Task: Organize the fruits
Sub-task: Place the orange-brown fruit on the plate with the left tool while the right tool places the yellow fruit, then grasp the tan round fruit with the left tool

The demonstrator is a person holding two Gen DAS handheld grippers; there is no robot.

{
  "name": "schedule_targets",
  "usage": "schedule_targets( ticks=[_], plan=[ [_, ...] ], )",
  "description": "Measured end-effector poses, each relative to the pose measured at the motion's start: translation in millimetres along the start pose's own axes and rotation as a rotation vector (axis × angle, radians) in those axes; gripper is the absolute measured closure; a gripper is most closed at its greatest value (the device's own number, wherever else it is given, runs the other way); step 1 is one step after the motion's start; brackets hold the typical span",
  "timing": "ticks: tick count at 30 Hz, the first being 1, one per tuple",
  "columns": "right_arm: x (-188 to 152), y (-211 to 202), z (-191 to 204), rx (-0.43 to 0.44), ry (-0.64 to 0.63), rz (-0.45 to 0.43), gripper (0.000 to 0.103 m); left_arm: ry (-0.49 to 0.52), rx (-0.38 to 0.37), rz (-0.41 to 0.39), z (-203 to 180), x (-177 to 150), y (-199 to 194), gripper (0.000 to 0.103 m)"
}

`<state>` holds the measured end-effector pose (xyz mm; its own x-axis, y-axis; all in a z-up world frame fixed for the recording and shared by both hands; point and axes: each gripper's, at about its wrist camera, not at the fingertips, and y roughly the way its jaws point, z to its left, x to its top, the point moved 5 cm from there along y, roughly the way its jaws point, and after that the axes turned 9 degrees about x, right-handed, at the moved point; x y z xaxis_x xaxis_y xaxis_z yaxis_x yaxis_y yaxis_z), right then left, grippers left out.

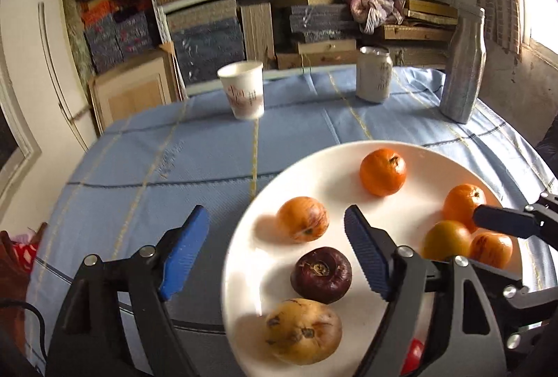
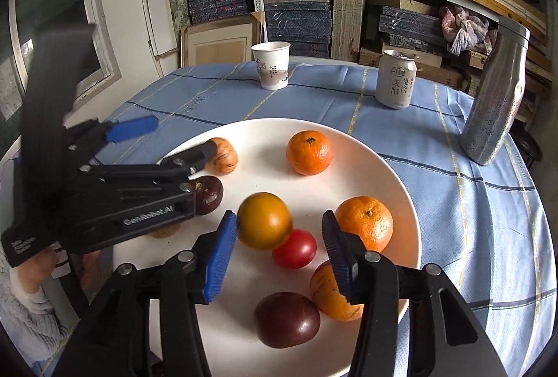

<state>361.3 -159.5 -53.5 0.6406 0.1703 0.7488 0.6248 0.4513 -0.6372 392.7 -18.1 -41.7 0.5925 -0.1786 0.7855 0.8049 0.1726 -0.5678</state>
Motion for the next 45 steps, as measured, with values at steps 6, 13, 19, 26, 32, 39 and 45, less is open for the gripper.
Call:
schedule_targets(
  ticks=[6,13,19,26,32,39,45],
  plan=[
    [-4,-24,5,0.014,0.009,-0.034,0.052,0.015,0.058,-0.119,9,4,-49,0.017],
    [-28,-69,21,0.043,0.016,-0.082,0.051,0.028,0.061,-0.149,23,-16,-101,0.017],
    [-69,-111,34,0.060,0.020,-0.110,0.048,0.036,-0.039,-0.046,32,-69,-136,0.011],
    [-120,-135,36,0.072,0.070,-0.139,0.046,0.040,-0.154,0.083,34,-133,-147,0.011],
    [-129,-144,30,0.090,0.107,-0.166,0.042,0.084,-0.185,0.087,20,-152,-158,0.011],
    [-132,-145,29,0.104,0.117,-0.170,0.042,0.066,-0.202,0.119,22,-155,-150,0.009],
    [-133,-146,26,0.110,0.127,-0.180,0.042,0.015,-0.064,0.111,64,-152,-141,0.009]
  ],
)
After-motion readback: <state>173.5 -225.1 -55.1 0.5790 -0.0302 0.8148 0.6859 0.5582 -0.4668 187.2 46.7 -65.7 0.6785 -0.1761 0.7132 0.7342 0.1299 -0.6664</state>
